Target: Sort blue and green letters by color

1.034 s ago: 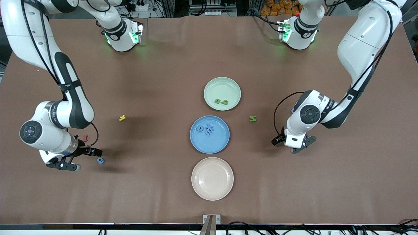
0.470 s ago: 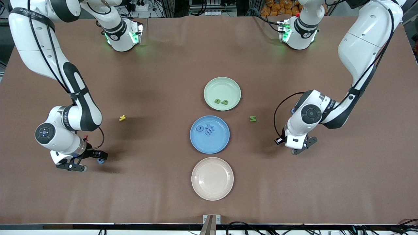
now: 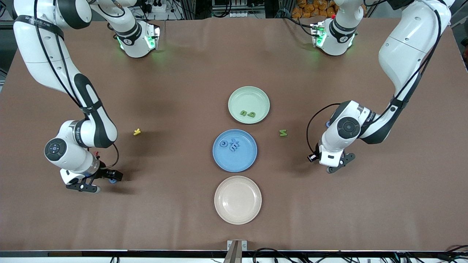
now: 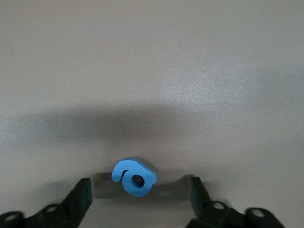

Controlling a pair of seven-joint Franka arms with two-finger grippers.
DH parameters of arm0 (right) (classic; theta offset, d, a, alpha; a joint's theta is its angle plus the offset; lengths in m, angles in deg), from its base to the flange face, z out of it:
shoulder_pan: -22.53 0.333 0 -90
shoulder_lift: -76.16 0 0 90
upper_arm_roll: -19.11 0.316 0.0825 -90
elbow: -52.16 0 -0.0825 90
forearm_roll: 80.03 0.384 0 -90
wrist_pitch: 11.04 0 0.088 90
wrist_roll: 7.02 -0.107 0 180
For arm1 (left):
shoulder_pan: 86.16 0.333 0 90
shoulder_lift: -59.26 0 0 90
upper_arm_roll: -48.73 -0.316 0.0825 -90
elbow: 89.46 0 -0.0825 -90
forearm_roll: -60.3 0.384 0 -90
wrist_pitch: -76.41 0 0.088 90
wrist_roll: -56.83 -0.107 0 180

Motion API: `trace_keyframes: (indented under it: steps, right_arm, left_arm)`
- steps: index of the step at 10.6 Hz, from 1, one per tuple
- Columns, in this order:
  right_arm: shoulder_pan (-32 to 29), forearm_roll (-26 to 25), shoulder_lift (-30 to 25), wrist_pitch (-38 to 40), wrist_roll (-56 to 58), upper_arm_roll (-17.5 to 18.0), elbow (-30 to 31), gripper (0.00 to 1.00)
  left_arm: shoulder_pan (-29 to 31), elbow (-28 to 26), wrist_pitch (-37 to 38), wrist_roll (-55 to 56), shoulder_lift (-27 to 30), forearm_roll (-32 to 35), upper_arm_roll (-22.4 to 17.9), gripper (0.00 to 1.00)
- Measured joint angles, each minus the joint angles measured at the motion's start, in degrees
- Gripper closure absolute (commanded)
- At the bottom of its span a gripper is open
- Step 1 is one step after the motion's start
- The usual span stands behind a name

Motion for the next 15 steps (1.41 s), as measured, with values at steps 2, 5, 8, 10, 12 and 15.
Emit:
trace_keyframes:
  steps: [2,5,8,10,12,15]
  right_arm:
    - [-0.01,-0.01,0.14,-0.23,2.60,-0.02,-0.17,1.00]
    - [-0.02,0.00,0.02,-0.20,3.94,-0.03,-0.59,1.00]
    - [-0.01,0.01,0.05,0.07,3.95,0.03,-1.15,1.00]
    - [0.14,0.26,0.03,2.90,1.40,0.29,-3.03,1.00]
    - [2.19,0.37,-0.02,4.78,-7.58,0.88,-4.48,1.00]
    - [9.33,0.53,-0.02,4.96,-26.48,1.22,-4.82,1.00]
  left_arm:
    - [0.01,0.01,0.00,0.05,0.00,0.00,0.01,1.00]
    - [-0.08,0.63,-0.20,2.75,0.11,0.00,1.36,1.00]
    - [-3.32,0.66,0.92,10.67,0.39,0.00,4.83,1.00]
    - [-8.12,0.68,2.73,18.25,1.27,0.00,6.33,1.00]
    - [-12.57,0.67,3.57,26.17,1.85,0.00,8.70,1.00]
    - [-17.73,0.75,3.89,33.84,2.13,0.00,10.62,1.00]
